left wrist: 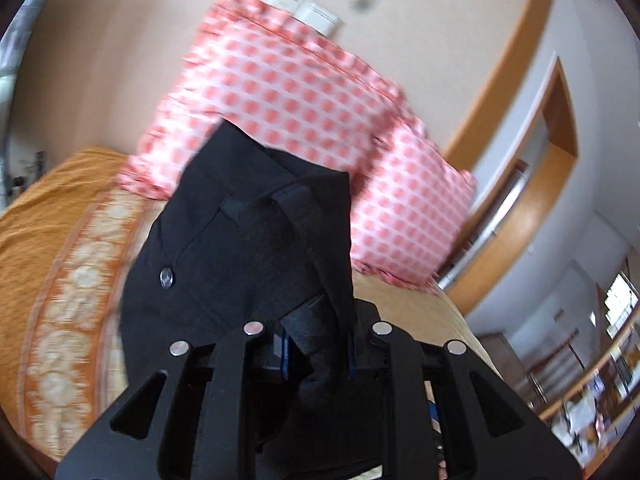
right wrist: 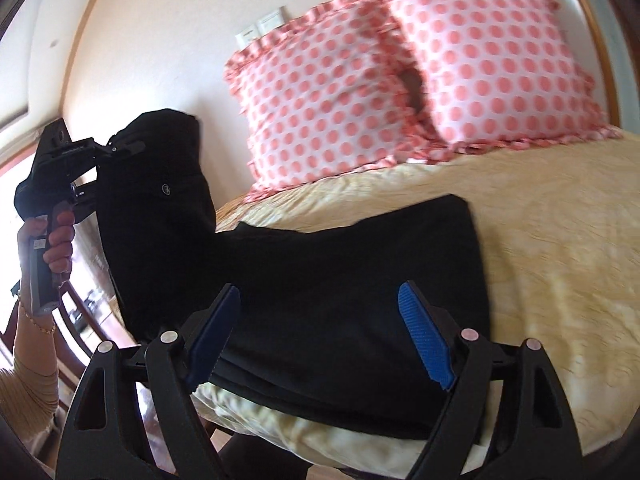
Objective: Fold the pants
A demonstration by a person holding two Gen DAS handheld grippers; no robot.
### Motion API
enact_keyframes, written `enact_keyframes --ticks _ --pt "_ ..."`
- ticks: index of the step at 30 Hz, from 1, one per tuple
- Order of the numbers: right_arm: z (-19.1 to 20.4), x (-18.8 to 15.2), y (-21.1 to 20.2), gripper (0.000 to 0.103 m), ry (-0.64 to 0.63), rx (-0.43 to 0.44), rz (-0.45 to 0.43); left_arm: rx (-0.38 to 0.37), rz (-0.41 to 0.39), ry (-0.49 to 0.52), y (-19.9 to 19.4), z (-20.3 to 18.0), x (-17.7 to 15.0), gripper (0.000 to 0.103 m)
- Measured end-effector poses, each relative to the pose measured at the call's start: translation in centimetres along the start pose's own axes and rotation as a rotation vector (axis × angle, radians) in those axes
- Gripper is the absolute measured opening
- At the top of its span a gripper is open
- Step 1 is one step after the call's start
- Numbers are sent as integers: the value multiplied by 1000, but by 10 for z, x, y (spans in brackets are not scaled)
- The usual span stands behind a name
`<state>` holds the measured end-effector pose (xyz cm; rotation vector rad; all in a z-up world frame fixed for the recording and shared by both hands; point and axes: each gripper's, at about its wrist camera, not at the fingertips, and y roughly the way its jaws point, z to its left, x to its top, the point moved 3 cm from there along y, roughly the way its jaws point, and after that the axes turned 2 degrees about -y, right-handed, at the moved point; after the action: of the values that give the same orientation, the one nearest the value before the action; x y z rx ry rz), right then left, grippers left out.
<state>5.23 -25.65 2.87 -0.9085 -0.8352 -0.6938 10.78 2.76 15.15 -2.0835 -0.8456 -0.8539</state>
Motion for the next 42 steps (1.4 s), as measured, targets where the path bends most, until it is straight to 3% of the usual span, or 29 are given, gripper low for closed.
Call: enact_keyframes --ticks 5,9,10,15,17,20,24,27,29,33,35,39,42 --pt "-38 -4 -29 84 77 -72 -16 -173 170 15 67 -48 -46 18" --pt "-62 -9 -46 85 116 -130 -20 -172 357 31 123 -63 -99 18" --pt "-66 -10 -49 85 124 -139 -20 -172 372 33 129 -66 -105 18" --pt "-86 -12 -60 86 156 -178 -29 -191 296 89 128 -88 -100 18" --pt "-91 -12 -61 86 167 -188 -33 -202 279 156 124 -107 -109 19" --pt "-97 -14 -59 86 189 -192 -34 -174 333 246 137 -123 -132 19" --pt "-99 -13 -59 86 206 -192 -39 -151 395 261 147 -117 -156 21" --pt "-99 -12 -61 86 189 -207 -39 -131 383 307 144 -119 -167 24" --pt "-98 -10 -64 86 184 -218 -49 -122 344 355 138 -125 -171 41" --pt "-99 -5 -71 86 181 -243 -74 -170 298 433 117 -139 -178 62" --pt "-97 -1 -76 86 164 -260 -92 -184 274 441 104 -140 -176 81" --pt "-85 13 -87 86 93 -278 -145 -159 188 406 69 -124 -159 98" --pt "-62 30 -86 85 12 -238 -185 -41 105 363 52 -95 -141 101"
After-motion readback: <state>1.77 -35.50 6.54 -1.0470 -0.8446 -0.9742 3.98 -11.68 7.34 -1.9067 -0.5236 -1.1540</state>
